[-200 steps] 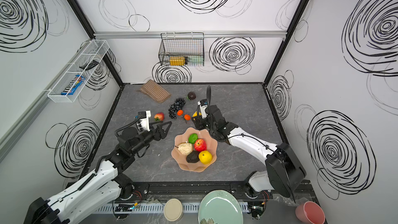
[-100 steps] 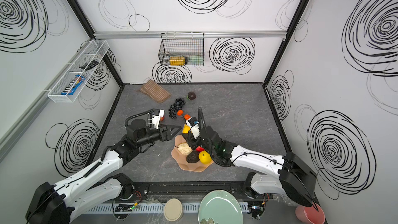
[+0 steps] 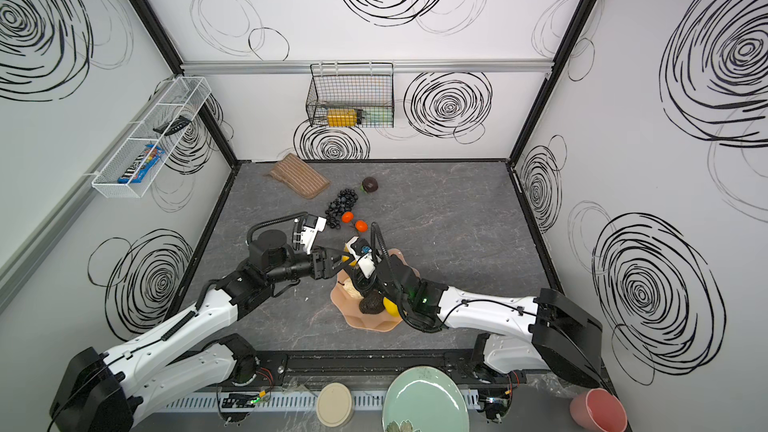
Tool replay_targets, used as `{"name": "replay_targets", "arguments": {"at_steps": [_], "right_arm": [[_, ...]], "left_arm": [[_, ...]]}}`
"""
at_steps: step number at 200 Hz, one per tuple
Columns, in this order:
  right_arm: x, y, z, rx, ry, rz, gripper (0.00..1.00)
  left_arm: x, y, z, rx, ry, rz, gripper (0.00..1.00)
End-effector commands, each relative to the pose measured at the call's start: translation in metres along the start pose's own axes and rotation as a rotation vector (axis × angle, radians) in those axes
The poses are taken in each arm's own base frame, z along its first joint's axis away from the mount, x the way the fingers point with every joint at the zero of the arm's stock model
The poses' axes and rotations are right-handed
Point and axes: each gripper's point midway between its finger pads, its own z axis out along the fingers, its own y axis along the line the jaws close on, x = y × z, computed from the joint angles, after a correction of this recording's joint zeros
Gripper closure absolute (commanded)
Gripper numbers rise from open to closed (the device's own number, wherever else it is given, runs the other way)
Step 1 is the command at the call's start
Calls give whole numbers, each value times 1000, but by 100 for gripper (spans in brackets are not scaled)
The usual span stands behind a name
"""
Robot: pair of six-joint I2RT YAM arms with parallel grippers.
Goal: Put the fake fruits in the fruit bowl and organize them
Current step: 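Close the left gripper on the pear held by the right gripper, then lower the yellow pear into the bowl with the left gripper while the right gripper withdraws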
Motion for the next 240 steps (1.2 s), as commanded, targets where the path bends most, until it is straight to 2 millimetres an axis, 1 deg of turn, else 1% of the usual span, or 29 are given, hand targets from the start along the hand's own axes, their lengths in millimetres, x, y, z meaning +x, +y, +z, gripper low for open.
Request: {"name": "replay_targets", "arguments": {"at_steps": [1, 46, 63, 97, 122, 130, 144, 163, 180, 201, 218, 240], "right_arm": [[-12, 0, 1, 17, -40, -8, 49], [-11, 1, 2, 21, -37, -8, 48], [-10, 0, 2, 25, -34, -8, 48], [-9, -2, 1, 38, -31, 6, 43], [-9, -7, 0, 59, -29, 19, 36], [-10, -9, 0, 70, -26, 25, 31], [-11, -13, -3, 83, -17, 38, 20], [-9, -15, -11, 61, -4, 52, 8], [-6, -15, -21, 25, 16, 64, 0], [-1, -19, -37, 10, 34, 79, 3], [0, -27, -52, 30, 16, 105, 3], [4, -42, -67, 69, -18, 144, 3]], "left_arm": [[-4, -12, 2, 52, -5, 26, 24], [-3, -14, 6, 67, 9, 24, 42], [-5, -16, 6, 74, 3, 27, 47], [-6, -18, 7, 84, -5, 27, 48], [-7, -18, 7, 78, -10, 36, 49], [-8, -18, 6, 74, -14, 40, 49], [-10, -14, 4, 46, -27, 50, 50], [-14, -5, -1, -18, -56, 81, 50], [-16, 5, -7, -89, -81, 113, 51], [-11, 15, -13, -154, -105, 156, 52], [1, 20, -15, -211, -98, 214, 54], [21, 16, -14, -279, -97, 302, 55]]}}
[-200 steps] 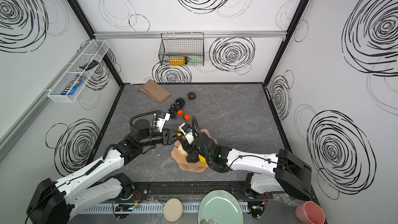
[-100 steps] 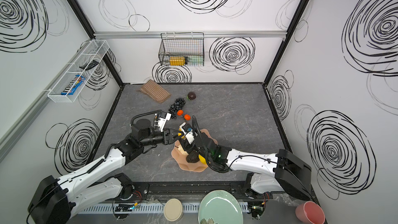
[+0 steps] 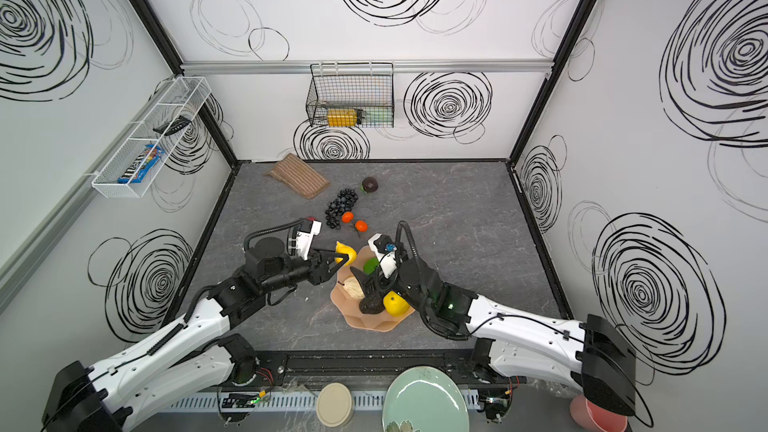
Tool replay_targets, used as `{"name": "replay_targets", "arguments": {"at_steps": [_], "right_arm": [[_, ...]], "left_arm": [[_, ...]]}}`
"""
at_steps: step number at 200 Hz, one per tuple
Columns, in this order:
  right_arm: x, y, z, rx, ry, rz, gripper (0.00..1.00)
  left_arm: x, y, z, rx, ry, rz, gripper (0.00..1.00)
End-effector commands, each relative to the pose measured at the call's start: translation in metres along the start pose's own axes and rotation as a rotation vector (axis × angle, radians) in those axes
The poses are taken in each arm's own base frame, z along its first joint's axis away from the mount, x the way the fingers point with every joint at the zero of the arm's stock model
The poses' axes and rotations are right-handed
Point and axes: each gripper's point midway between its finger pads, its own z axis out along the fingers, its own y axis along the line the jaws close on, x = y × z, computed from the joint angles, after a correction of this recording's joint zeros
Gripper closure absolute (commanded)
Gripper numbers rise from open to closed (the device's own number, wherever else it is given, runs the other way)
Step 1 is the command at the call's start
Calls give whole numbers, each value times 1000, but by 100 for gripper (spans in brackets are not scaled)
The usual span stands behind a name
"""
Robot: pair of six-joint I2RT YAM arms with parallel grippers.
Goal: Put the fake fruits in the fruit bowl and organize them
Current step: 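Lower the yellow pear into the bowl with the left gripper while the right gripper withdraws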
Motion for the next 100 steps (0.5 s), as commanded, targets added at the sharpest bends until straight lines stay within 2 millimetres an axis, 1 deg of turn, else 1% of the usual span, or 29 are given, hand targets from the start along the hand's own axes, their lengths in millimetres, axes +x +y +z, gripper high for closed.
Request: {"name": "replay_targets", "arguments": {"at_steps": [1, 19, 46, 100], "right_arm": [[18, -17, -12, 41, 30, 41, 3], [21, -29, -17, 57, 24, 84, 3], [23, -43, -19, 76, 17, 133, 3], [21, -49, -20, 79, 5, 136, 3]], "left_arm": [[16, 8, -2, -123, -21, 126, 55], [35, 5, 0, -158, -11, 175, 54], [62, 12, 5, -203, 44, 208, 54], [94, 18, 12, -270, 105, 303, 54]]}}
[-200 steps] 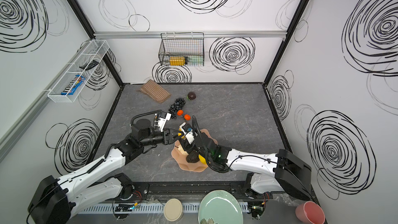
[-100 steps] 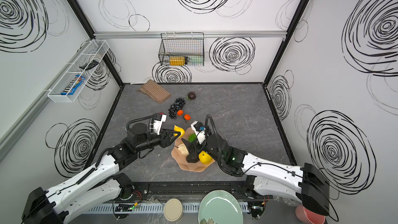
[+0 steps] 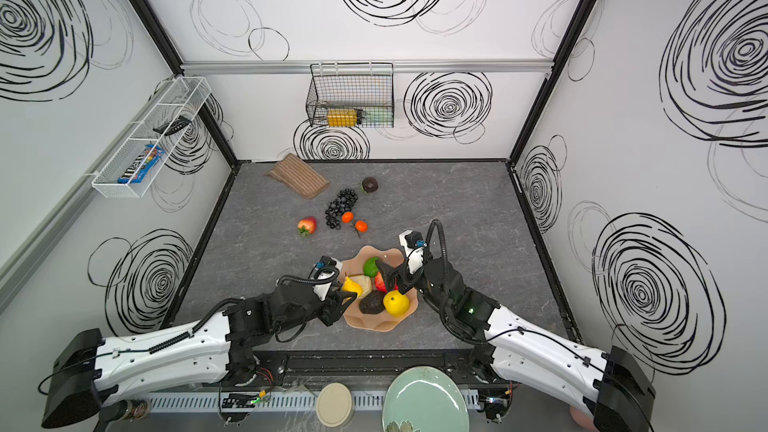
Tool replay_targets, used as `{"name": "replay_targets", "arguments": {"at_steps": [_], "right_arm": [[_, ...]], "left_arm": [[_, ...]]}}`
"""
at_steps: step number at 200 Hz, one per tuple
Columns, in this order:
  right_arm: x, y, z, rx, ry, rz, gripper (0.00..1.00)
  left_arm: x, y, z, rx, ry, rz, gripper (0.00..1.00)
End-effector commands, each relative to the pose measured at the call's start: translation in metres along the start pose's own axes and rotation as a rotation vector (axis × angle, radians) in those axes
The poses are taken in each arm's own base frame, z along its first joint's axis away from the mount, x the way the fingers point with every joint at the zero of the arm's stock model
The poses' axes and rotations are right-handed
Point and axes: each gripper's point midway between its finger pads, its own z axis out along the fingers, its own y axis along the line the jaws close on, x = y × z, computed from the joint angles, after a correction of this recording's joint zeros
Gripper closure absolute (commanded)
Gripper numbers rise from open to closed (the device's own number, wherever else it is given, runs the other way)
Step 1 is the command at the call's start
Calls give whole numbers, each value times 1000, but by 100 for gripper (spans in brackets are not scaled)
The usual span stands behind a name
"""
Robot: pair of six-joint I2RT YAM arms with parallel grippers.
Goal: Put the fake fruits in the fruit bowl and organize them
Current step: 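Lower the yellow pear into the bowl with the left gripper while the right gripper withdraws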
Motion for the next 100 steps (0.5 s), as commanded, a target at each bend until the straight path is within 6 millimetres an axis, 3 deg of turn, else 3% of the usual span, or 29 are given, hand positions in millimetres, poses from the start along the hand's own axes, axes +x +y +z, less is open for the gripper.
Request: {"name": "replay_targets", "arguments": {"at_steps": [1, 53, 100], "right_arm": [[1, 1, -1, -15, -5, 10, 3], [5, -4, -2, -5, -4, 17, 3], [6, -5, 0, -3, 1, 21, 3]], "left_arm": [[3, 9, 3, -74, -23, 46, 54], [26, 9, 8, -102, 15, 90, 53], [32, 9, 11, -128, 25, 132, 52]]}}
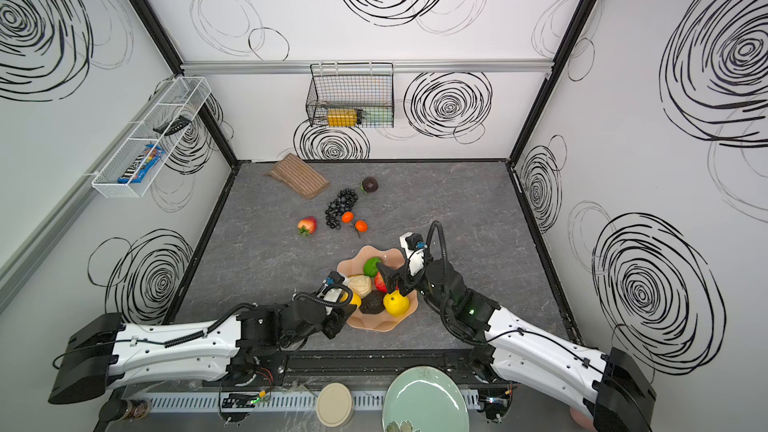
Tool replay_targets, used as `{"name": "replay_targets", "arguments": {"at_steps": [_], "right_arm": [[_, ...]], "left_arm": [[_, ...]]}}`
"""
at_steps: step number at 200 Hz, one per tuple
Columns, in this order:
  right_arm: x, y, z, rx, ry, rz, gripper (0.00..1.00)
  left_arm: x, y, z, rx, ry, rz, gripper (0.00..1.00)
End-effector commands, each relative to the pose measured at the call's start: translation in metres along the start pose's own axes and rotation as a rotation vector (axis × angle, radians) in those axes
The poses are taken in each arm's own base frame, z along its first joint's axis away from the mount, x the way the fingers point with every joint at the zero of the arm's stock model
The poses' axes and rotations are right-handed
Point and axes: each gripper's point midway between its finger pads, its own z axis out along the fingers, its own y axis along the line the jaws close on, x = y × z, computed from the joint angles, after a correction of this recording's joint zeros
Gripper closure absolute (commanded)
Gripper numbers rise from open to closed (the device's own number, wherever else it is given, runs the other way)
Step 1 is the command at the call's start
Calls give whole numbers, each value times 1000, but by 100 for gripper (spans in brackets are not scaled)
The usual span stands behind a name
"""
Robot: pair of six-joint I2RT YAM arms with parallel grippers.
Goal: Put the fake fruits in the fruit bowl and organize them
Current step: 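Lower the yellow pear into the bowl with the left gripper while the right gripper withdraws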
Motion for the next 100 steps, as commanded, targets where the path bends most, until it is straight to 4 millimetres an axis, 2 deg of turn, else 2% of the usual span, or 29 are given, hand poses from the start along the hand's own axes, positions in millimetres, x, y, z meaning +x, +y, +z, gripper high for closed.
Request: {"name": "replay_targets", "arguments": {"at_steps": [1, 53, 100], "right_arm": [[-3, 0, 0, -4, -16, 13, 3], [-2, -2, 0, 1, -13, 15, 3], [-1, -2, 1, -2, -12, 23, 3]], "left_arm": [[-4, 4, 2, -35, -30, 20, 52], [5, 4, 6, -44, 13, 58, 50], [5, 1, 7, -40, 23, 76, 47]]}}
